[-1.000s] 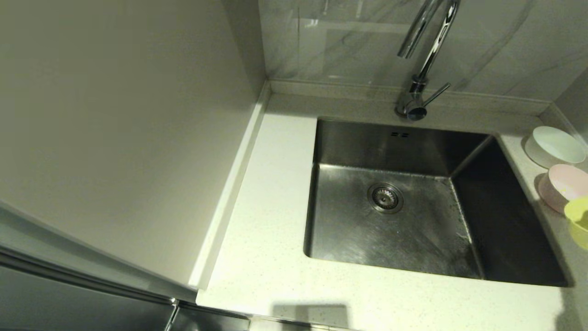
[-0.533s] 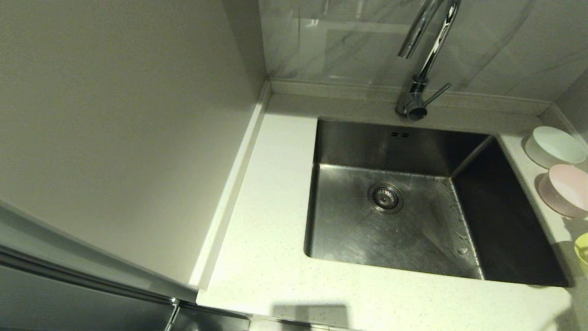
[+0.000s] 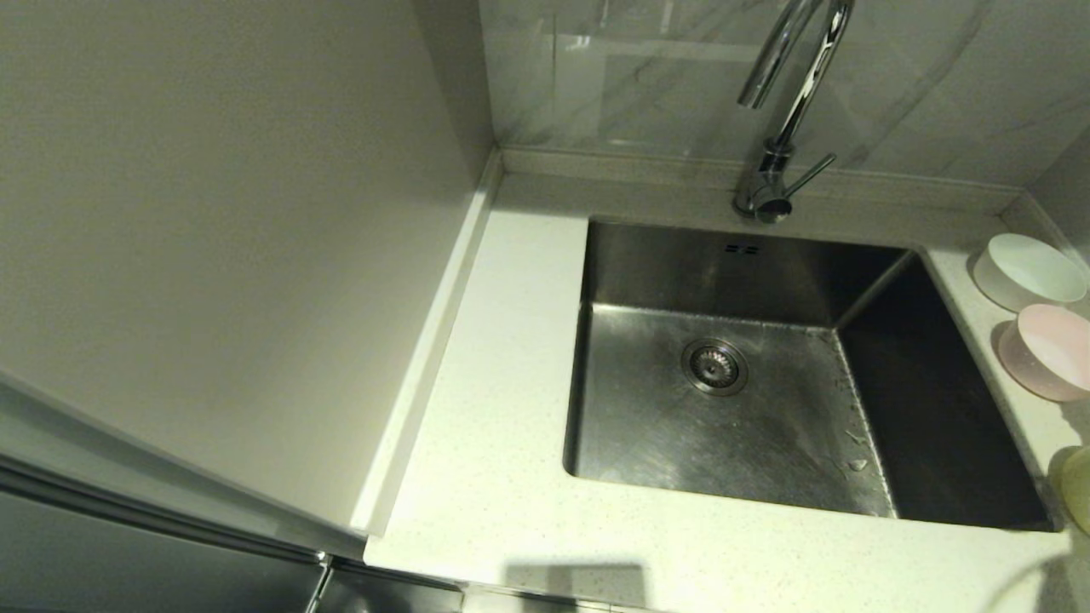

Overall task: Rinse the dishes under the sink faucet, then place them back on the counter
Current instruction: Put a bowl back to the table from the sink

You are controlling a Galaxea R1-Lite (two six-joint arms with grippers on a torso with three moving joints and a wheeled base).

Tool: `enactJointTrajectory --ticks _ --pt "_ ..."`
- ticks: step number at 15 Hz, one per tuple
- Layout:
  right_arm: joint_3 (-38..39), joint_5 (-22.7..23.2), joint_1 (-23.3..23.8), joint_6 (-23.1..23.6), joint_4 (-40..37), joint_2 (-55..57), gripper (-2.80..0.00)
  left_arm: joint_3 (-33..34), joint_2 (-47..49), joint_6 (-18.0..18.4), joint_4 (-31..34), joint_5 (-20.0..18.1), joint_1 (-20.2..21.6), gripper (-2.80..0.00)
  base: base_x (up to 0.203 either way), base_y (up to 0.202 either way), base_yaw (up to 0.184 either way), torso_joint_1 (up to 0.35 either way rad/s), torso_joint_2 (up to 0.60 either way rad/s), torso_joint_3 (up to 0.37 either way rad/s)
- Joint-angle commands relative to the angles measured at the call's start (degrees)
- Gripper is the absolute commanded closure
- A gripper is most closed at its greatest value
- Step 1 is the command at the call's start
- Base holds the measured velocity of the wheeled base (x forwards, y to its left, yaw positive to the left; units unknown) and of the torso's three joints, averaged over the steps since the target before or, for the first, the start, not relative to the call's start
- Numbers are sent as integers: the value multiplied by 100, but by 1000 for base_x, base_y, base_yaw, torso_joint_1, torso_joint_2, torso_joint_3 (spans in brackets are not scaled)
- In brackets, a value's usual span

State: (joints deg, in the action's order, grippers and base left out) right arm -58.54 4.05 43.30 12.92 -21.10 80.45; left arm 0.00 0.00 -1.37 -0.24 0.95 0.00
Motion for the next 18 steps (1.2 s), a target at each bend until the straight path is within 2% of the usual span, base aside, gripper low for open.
enactJointTrajectory --ticks 1,4,6,7,8,9,10,13,15,18 --pt "-15 -2 38 26 20 137 -280 0 -9 -3 -2 2 0 0 0 0 0 0 0 0" --pt "36 -9 111 19 588 166 -280 0 -9 -3 -2 2 0 0 0 0 0 0 0 0" --pt "-27 147 108 -112 841 157 -280 0 -9 -3 -2 2 0 0 0 0 0 0 0 0" --pt "-70 493 100 -378 979 123 -280 0 -9 -3 -2 2 0 0 0 0 0 0 0 0" --pt "-114 1031 95 -644 1203 50 -280 0 -9 -3 -2 2 0 0 0 0 0 0 0 0" --pt "-170 1534 92 -754 1460 -22 -280 0 -9 -3 -2 2 0 0 0 0 0 0 0 0" --pt "-354 1778 77 -796 1581 -27 -280 0 -9 -3 -2 2 0 0 0 0 0 0 0 0" --pt "-1811 2100 -203 -868 1476 448 -280 0 -9 -3 -2 2 0 0 0 0 0 0 0 0" --pt "-3238 1984 -517 -1056 1191 954 -280 0 -9 -3 -2 2 0 0 0 0 0 0 0 0" --pt "-5366 1753 -1050 -1658 592 1626 -280 0 -9 -3 -2 2 0 0 0 0 0 0 0 0"
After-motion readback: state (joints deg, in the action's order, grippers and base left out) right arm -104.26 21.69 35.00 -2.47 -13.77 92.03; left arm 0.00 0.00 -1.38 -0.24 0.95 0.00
